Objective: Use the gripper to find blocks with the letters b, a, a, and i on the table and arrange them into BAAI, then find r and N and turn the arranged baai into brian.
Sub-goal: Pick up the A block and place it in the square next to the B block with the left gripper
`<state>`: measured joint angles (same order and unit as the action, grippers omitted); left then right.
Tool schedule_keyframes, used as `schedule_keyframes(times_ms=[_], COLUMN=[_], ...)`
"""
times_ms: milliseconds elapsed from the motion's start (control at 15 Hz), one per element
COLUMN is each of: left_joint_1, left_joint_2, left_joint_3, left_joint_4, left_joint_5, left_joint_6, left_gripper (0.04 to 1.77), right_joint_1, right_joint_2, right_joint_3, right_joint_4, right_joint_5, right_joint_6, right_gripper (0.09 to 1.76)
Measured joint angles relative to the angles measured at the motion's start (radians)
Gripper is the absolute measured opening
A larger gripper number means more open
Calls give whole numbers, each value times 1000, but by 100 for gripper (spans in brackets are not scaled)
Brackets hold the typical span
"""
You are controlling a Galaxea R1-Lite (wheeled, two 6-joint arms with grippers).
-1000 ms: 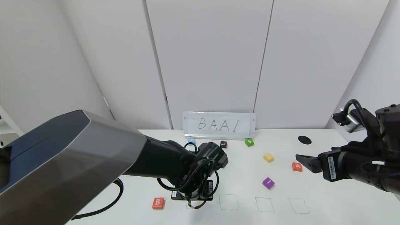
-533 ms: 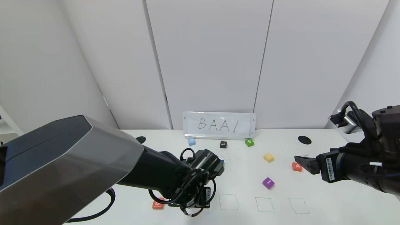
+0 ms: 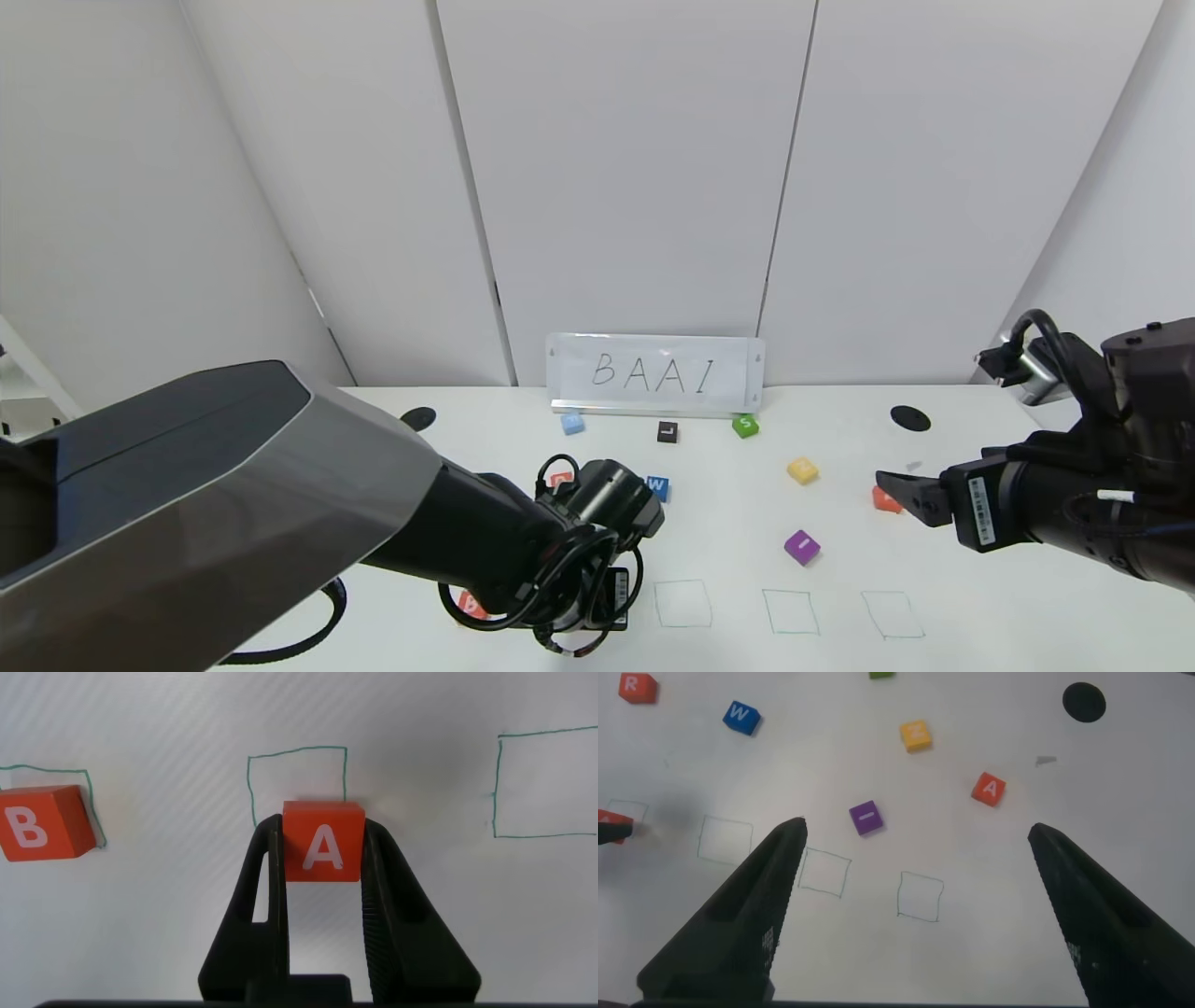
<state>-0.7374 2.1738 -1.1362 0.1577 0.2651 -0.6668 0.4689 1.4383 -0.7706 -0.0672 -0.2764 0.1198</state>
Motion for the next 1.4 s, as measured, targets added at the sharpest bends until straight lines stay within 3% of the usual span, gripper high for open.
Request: schedule_keyframes(times_ms=[1400], left_joint_1=[25], left_joint_2=[36], left_joint_3=[-1], left_joint_4=[-21], left_joint_5=[11], left_joint_6=[3], left_gripper=[50], right_joint_1=[4], right_joint_2=[4], right_joint_3=[4], right_joint_4=[0], right_joint_5=[0], right_joint_6=[-1], right_gripper=[171])
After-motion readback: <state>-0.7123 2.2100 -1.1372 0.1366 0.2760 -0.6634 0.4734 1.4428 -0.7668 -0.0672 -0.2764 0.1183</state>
